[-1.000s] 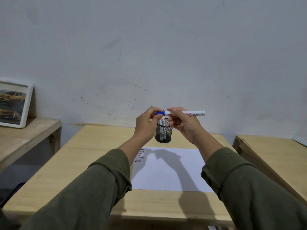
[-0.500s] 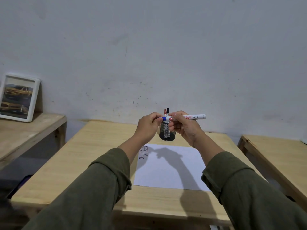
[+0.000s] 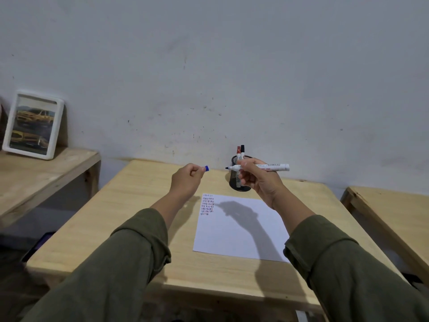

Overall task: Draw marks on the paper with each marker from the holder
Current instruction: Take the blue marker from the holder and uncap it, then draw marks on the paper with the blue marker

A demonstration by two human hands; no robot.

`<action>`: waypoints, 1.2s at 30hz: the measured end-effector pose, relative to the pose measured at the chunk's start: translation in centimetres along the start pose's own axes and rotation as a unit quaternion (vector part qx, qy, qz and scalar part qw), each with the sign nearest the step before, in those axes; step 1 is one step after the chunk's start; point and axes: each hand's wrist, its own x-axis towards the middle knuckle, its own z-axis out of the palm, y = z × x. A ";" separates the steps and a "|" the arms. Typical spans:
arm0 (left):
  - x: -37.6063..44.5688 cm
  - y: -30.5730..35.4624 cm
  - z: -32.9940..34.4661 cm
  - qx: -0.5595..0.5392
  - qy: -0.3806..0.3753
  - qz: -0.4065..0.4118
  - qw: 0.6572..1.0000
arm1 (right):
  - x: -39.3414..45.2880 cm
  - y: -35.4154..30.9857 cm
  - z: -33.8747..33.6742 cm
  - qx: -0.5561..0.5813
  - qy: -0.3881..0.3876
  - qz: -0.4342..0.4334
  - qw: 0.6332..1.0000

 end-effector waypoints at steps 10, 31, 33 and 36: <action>-1.8 -6.2 0.3 0.050 0.040 -0.049 0.997 | -1.3 6.9 1.4 0.004 0.059 0.074 0.996; -2.0 -10.3 2.3 0.244 0.003 0.036 0.969 | -1.5 11.2 2.8 -0.138 0.091 0.097 0.981; -2.0 -10.3 2.2 0.242 0.001 0.035 0.970 | -1.8 11.0 3.0 -0.141 0.085 0.097 0.982; -2.1 -10.2 2.2 0.239 -0.005 0.035 0.970 | -2.0 10.7 3.2 -0.152 0.080 0.092 0.981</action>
